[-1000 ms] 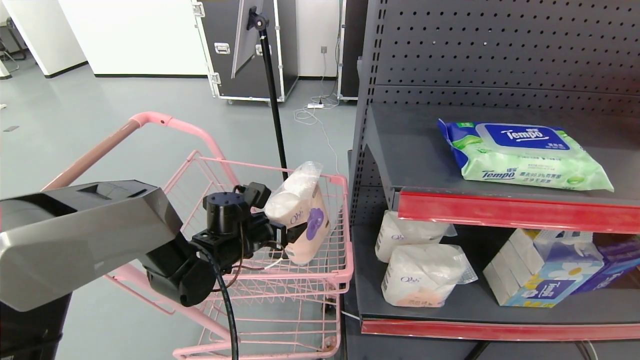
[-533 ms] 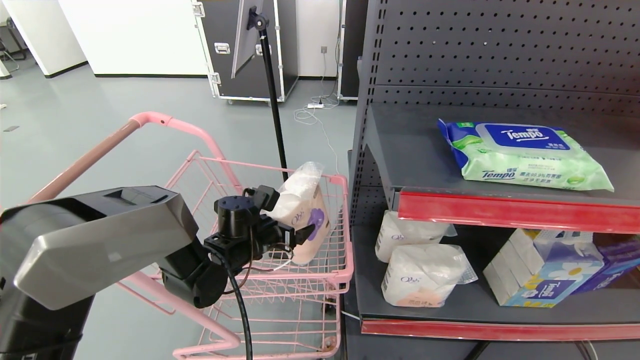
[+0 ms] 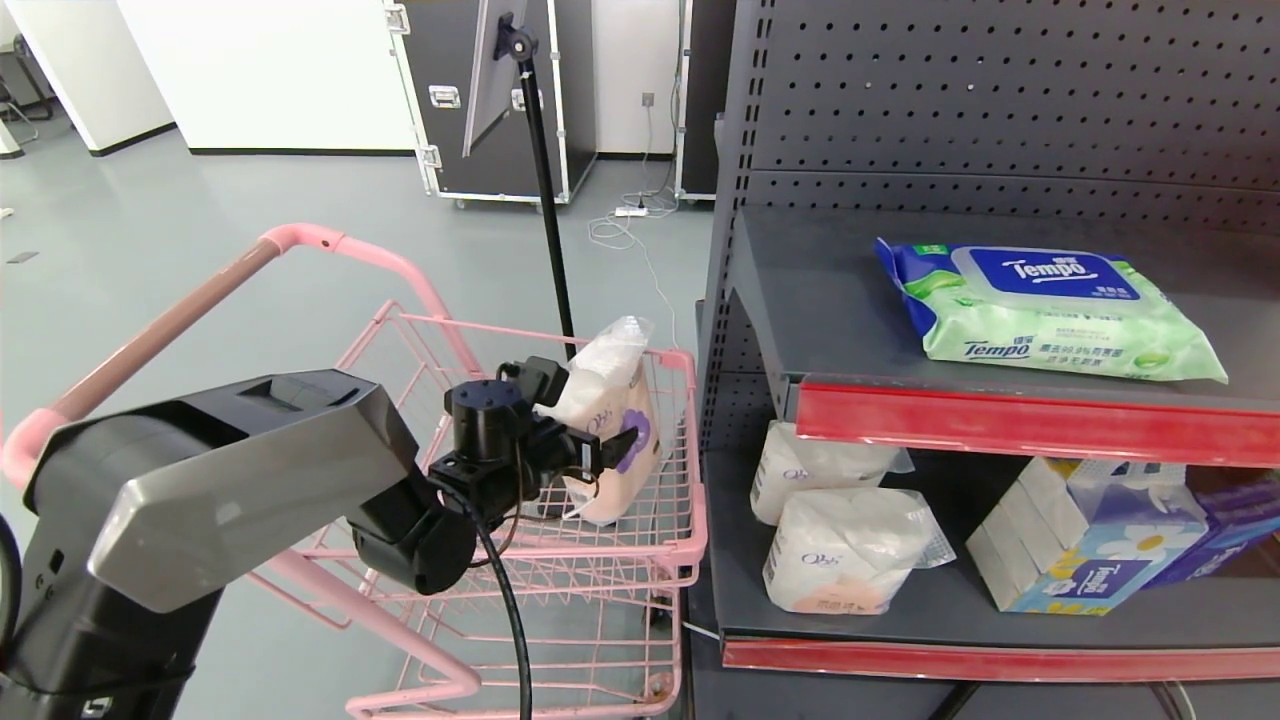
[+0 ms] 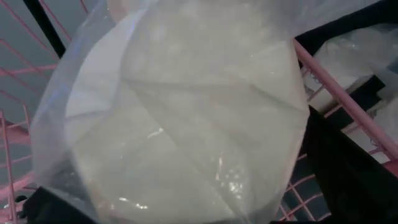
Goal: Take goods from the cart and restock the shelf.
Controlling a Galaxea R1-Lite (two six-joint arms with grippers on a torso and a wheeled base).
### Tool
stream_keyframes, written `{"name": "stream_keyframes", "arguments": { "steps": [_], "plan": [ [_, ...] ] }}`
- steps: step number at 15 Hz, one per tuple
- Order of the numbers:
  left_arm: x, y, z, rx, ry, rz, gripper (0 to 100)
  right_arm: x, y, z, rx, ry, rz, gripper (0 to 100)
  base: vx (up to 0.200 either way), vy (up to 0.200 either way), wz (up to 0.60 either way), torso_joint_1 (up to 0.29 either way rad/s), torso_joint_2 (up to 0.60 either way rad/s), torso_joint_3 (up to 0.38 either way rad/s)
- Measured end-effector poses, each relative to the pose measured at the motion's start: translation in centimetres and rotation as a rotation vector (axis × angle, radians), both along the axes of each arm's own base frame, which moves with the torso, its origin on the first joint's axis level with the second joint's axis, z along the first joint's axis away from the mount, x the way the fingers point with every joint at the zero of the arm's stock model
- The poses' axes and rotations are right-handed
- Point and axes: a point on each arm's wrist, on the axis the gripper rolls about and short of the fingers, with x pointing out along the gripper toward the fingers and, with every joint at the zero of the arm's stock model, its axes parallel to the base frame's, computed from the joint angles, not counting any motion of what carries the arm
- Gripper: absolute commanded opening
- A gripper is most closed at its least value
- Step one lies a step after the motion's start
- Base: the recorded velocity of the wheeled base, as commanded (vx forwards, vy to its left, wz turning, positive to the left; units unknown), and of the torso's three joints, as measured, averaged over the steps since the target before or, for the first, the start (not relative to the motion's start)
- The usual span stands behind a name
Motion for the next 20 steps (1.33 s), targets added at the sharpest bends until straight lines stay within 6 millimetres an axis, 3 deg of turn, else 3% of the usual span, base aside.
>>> {"name": "stream_keyframes", "arguments": {
  "steps": [6,7,15,17,20],
  "plan": [
    [0.6,-0.1,-0.2,-0.003,-0.007,0.005,100,0.0,0.0,0.0,0.0,0.001,0.001,100,0.0,0.0,0.0,0.0,0.0,0.0],
    [0.7,-0.2,-0.2,-0.004,-0.011,0.005,0,0.0,0.0,0.0,-0.001,0.001,0.002,100,0.0,0.0,0.0,0.0,0.0,0.0],
    [1.2,-0.1,0.0,-0.001,-0.006,0.012,0,0.0,0.0,0.0,-0.001,0.001,0.002,100,0.0,0.0,0.0,0.0,0.0,0.0],
    [1.3,0.6,1.1,-0.007,-0.018,0.029,0,0.0,0.0,0.0,0.0,0.001,0.002,100,0.0,0.0,0.0,0.0,0.0,0.0],
    [1.4,2.5,4.3,-0.03,-0.073,0.071,0,0.0,0.0,0.0,0.0,0.001,0.001,100,0.0,0.0,0.0,0.0,0.0,0.0]
  ]
}}
